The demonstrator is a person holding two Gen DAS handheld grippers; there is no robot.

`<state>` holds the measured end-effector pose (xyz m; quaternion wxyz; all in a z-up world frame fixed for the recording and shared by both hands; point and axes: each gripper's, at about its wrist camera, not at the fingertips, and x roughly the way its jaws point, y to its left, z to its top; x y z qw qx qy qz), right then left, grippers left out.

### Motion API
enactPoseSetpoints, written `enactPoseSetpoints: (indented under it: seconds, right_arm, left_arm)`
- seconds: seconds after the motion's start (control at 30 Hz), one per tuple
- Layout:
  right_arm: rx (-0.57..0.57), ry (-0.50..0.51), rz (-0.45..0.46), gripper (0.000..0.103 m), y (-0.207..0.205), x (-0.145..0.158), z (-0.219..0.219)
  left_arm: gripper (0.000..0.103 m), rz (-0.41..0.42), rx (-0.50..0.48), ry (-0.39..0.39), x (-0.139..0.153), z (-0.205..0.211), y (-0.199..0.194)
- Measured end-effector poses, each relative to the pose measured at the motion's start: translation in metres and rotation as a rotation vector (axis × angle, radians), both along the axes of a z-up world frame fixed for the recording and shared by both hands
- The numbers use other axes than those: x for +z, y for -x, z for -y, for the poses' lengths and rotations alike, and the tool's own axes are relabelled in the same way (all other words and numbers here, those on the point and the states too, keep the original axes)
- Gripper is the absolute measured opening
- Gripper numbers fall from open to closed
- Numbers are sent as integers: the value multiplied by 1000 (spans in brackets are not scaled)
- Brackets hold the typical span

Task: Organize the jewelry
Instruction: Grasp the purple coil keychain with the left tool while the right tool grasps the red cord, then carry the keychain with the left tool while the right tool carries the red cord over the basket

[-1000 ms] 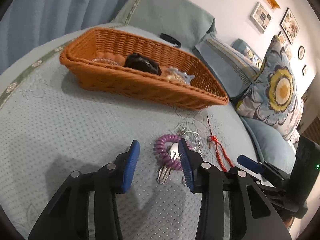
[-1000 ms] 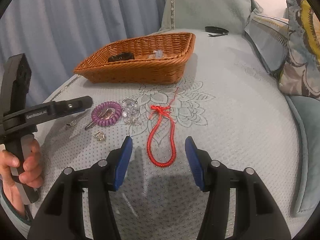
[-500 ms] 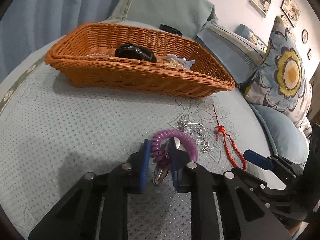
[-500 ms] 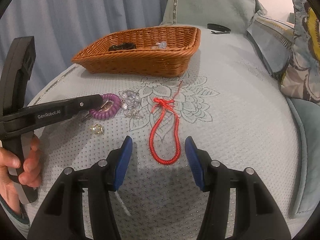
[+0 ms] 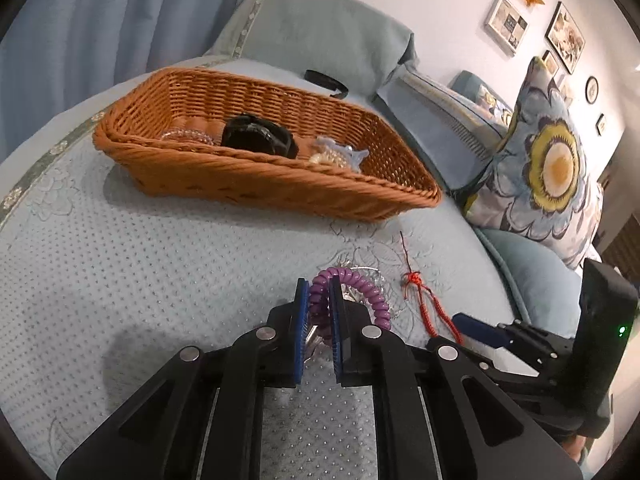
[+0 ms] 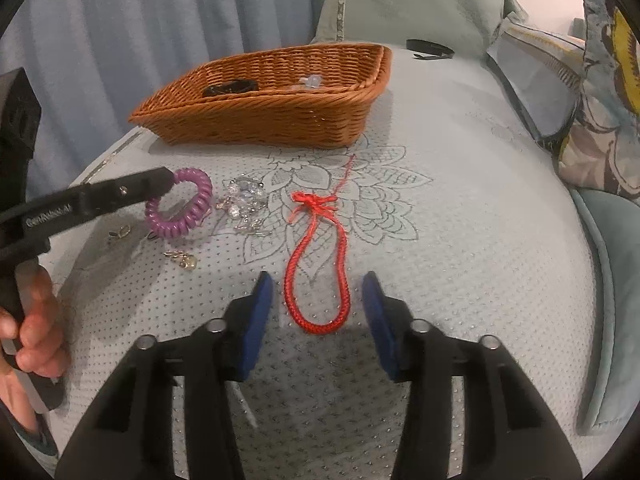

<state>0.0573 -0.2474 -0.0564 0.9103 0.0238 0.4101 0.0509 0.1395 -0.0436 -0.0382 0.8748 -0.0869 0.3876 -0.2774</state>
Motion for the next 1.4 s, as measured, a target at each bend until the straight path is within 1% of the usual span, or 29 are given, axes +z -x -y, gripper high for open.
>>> enactPoseSetpoints:
  seconds: [0.03, 0.07, 0.1, 0.17, 0.27, 0.3, 0.4, 0.47, 0.7, 0.83, 0.97, 1.03, 1.2, 1.33, 1.4]
  right_arm:
    - [8, 14, 4, 31, 0, 0, -3]
    - [16, 24, 7, 25, 1, 0, -6]
    - [25, 36, 10, 16, 2, 0, -9]
    - [42, 50, 21, 7, 4, 1, -14]
    - [40, 35, 35, 6, 6, 3, -11]
    - [39, 26, 43, 3, 7, 4, -9]
    - [38, 8, 74, 3, 12, 9, -6]
    - [38, 3, 76, 3, 12, 10, -5]
    - [24, -57, 128, 3, 19, 20, 7]
    - [21, -105, 178, 3, 26, 28, 16]
    - [26, -133, 213, 3, 31, 34, 20]
    - [29, -144, 244, 3, 36, 41, 21]
    - [43, -139, 323, 3, 46, 62, 17]
    - [56, -129, 343, 3, 41, 76, 15]
    - [67, -115, 362, 3, 33, 87, 13]
  left_arm:
    - [8, 2, 1, 4, 1, -1, 0]
    - [8, 4, 0, 8, 2, -2, 1]
    - [8, 9, -1, 16, 4, -4, 2]
    - [8, 18, 0, 21, 8, -8, 3]
    - [8, 31, 4, 37, 13, -12, 5]
    - [8, 39, 5, 42, 16, -14, 5]
    - [8, 55, 10, 55, 21, -18, 7]
    - [8, 67, 11, 69, 26, -22, 8]
    - [8, 97, 14, 81, 35, -26, 12]
    - [8, 107, 13, 87, 38, -27, 13]
    - [8, 120, 19, 92, 43, -30, 16]
    - [8, 126, 21, 95, 45, -31, 16]
    - [8, 144, 29, 97, 51, -33, 18]
    - [8, 161, 35, 99, 57, -32, 20]
    - [8, 169, 45, 102, 61, -31, 19]
